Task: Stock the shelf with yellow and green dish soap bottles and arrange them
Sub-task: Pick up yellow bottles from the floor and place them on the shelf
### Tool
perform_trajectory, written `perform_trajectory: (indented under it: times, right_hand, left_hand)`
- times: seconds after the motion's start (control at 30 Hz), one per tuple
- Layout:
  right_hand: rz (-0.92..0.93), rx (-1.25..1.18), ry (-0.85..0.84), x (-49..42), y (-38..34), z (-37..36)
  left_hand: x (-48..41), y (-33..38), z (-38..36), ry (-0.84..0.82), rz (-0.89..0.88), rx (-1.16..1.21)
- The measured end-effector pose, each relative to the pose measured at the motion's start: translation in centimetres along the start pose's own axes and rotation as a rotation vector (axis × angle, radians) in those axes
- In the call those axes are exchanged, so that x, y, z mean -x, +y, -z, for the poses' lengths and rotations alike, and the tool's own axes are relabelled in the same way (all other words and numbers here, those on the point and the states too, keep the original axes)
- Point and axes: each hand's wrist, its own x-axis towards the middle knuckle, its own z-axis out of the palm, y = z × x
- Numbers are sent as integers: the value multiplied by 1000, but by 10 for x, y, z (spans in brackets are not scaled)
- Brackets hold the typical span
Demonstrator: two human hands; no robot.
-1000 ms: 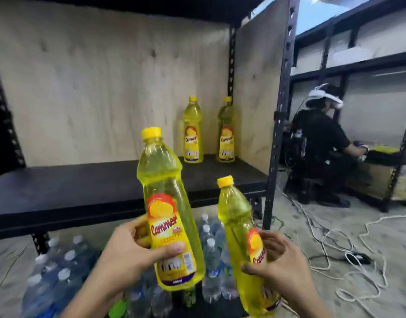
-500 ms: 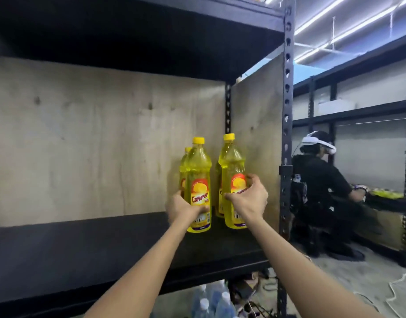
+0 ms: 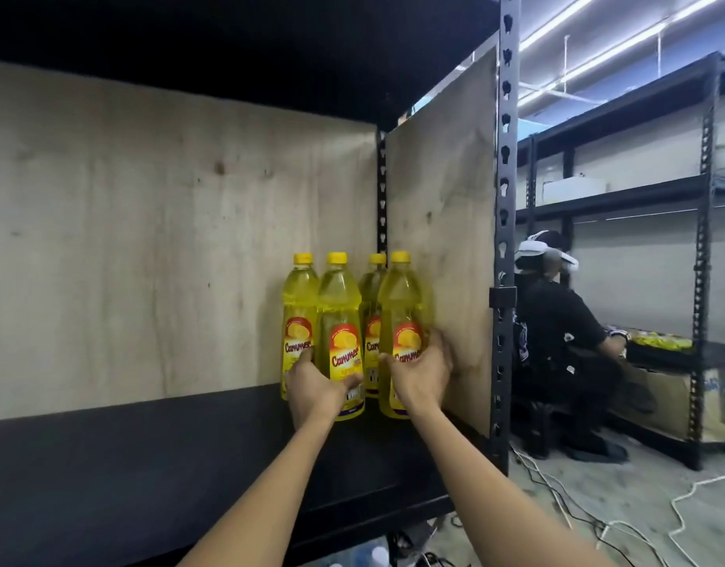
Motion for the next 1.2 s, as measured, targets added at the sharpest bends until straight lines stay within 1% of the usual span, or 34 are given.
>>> perform_trajectory:
  times: [0.07, 0.13, 0.27, 0.33, 0.4, 0.5, 0.57, 0.6, 0.63, 0.67, 0.73, 0.8, 0.87, 0.9, 0.97, 1.0, 1.03, 1.07, 1.13, 1.2]
  right_hand:
    - [18, 22, -1, 3, 2, 1]
    - [-7, 40, -22, 6, 0, 6]
    - [-74, 114, -112, 20, -14, 28]
    - [-86, 149, -140, 39, -23, 52]
    - [-26, 138, -140, 76, -29, 85]
    - [79, 54, -59, 164, -17, 141]
    - [42, 62, -58, 231, 22, 173]
    - [-29, 89, -79, 264, 48, 188]
    - [-146, 125, -114, 296, 79, 201]
    - [-284, 155, -163, 324, 107, 213]
    - [-587, 288, -327, 374, 167, 233]
    - [-794, 398, -509, 411, 217, 245]
    - [-903, 473, -614, 435, 251, 251]
    - [-939, 526, -649, 441, 262, 252]
    - [-996, 621, -675, 446, 284, 252]
    - [-1004, 644, -682, 446, 295, 250]
    - [-1011, 668, -690, 446, 308, 248]
    - [-1013, 695, -705, 444, 320, 245]
    - [-1042, 736, -744, 442, 343, 235]
    - [-1077, 753, -776, 442, 363, 225]
  left_hand:
    - [3, -2, 1, 3, -13, -13]
    - [6, 0, 4, -31, -18, -43]
    - [19, 1, 22, -201, 9, -104]
    - [41, 2, 44, -229, -6, -68]
    - [80, 2, 76, -177, -97, -16]
    - [177, -14, 124, -1, -337, 114]
    - [249, -39, 145, 50, -425, 144]
    - [279, -60, 149, 22, -437, 107]
    - [307, -84, 148, -44, -410, 56]
    - [328, -113, 143, -141, -336, 7]
    - [360, -173, 124, -363, -122, -84]
    - [379, -228, 98, -582, 53, -219]
    - [392, -276, 71, -733, 280, -300]
    - [397, -295, 60, -761, 437, -285]
    - [405, -328, 42, -762, 731, -258]
    - [408, -342, 34, -760, 786, -301]
    - [409, -352, 26, -779, 743, -396]
    - [410, -361, 19, -812, 637, -521]
    - [409, -370, 1, -887, 330, -739]
    - [406, -379, -21, -988, 75, -830]
